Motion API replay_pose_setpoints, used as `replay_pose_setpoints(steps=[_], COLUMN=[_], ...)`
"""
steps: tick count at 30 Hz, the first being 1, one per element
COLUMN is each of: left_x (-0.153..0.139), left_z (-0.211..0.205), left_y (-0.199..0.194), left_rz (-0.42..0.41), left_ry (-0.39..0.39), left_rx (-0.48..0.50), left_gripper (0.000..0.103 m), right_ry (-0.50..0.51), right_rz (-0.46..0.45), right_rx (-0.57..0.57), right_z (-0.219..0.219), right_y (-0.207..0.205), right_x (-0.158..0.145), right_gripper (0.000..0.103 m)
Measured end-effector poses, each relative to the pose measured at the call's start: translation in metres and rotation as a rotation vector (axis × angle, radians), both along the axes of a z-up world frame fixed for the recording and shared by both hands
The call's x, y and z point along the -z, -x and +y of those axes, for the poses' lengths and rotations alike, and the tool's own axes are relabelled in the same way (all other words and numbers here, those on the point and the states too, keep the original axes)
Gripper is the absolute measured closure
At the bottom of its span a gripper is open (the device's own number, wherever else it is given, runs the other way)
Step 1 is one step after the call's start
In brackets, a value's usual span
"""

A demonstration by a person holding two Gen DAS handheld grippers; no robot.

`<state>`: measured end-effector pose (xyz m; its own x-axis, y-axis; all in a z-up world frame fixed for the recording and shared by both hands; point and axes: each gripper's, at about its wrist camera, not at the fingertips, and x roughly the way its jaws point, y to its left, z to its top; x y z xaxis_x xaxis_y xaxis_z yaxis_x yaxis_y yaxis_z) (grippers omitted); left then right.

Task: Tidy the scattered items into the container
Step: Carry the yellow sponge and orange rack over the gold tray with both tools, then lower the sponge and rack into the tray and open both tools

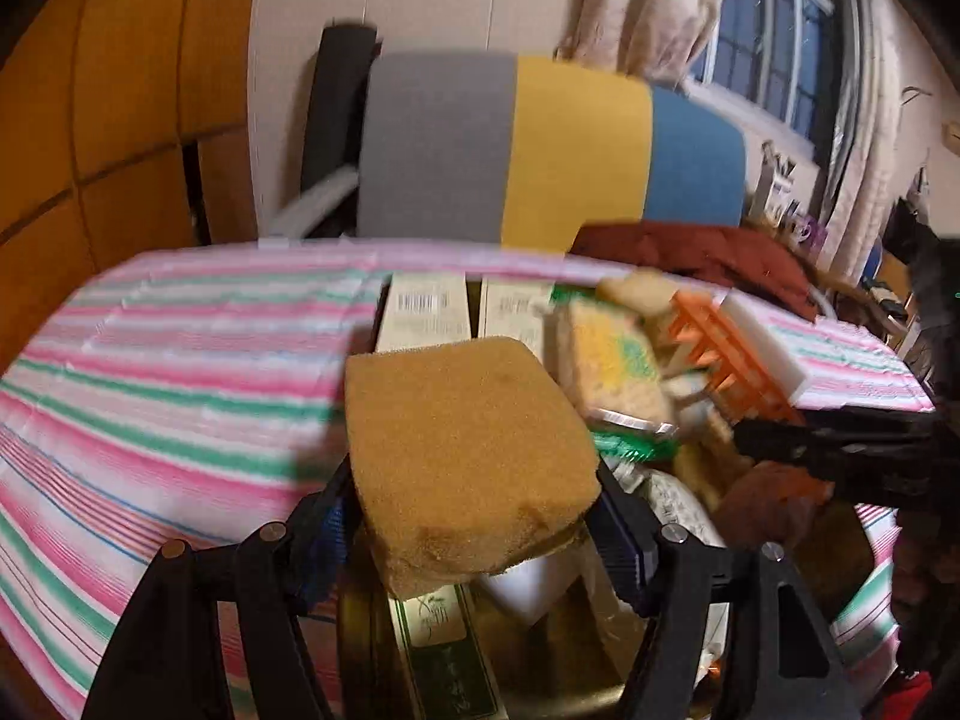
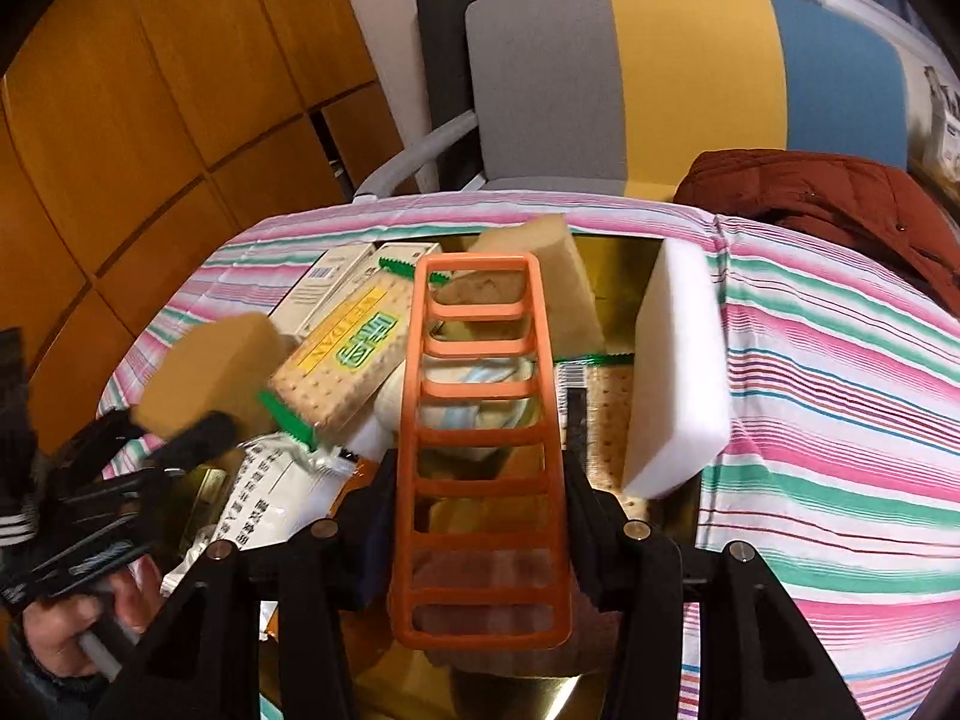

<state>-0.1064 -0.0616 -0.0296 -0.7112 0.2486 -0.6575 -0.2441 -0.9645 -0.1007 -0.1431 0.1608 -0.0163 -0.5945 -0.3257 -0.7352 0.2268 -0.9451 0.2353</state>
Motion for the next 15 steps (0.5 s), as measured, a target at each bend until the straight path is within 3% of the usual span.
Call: replay_pose_setpoints(steps=[4, 7, 13, 15], left_x=[-0.001, -0.002, -0.015, -0.02], left_z=[0.0, 0.0, -0.006, -0.009], left_y=[-0.008, -0.016, -0.025, -0.029], left_rz=[0.023, 0.039, 0.09, 0.108], left_ry=[-0.018, -0.015, -0.032, -0.043], left_rx=[0.01, 0.005, -0.013, -0.032], left_gripper=[0.03, 0.027, 0.026, 0.025], right_ry=[0.003, 0.013, 0.026, 0.043], right_rz=[-0.031, -0.08, -0.05, -0.035], right_rx=[0.0, 0.062, 0.049, 0.052], right_z=[0.001, 0.01, 0.014, 0.017], right_y=[-0.001, 0.003, -0.001, -0.004], right_x=[0.005, 0.016, 0.014, 0.012], right_gripper=[0.053, 0.053, 0.052, 0.044])
